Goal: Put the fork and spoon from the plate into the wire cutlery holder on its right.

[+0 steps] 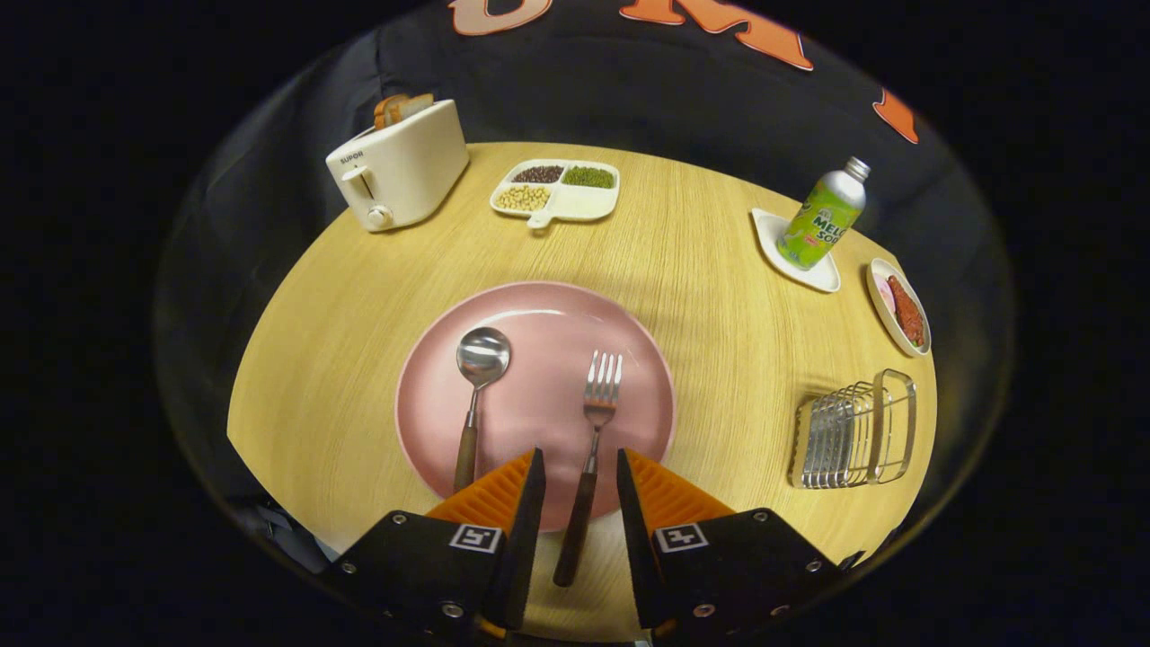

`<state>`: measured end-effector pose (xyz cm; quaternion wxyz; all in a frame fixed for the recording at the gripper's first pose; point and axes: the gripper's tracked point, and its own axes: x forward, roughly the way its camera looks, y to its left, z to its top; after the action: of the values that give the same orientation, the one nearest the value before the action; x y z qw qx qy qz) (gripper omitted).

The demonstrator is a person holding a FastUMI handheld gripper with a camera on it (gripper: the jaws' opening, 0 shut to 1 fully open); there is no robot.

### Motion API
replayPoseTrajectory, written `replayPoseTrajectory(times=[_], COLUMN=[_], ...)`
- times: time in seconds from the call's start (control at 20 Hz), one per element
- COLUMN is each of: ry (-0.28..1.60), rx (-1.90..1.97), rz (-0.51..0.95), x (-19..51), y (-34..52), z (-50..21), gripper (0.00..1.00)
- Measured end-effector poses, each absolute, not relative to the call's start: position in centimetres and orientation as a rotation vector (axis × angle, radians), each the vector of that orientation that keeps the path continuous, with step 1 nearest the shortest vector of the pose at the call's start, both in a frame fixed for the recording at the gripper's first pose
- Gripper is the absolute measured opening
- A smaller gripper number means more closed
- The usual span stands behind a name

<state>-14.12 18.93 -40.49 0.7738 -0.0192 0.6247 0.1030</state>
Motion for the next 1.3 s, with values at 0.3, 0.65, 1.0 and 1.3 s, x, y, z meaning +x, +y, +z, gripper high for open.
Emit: replayPoseTrajectory(times=[0.3,0.65,1.0,1.3], ry=[1.464,1.486,1.421,1.314], rx=[-0.099,-0.097,-0.023,0.088], rz=[0.212,0.195,0.202,0.149], x=[-15.8,-15.8,-15.0,-13.2], y=[19.0,18.8,17.9,15.2], z=[-42.6,-43.2,-41.7,-38.0], gripper=[0.33,0.1,0.06,0.06])
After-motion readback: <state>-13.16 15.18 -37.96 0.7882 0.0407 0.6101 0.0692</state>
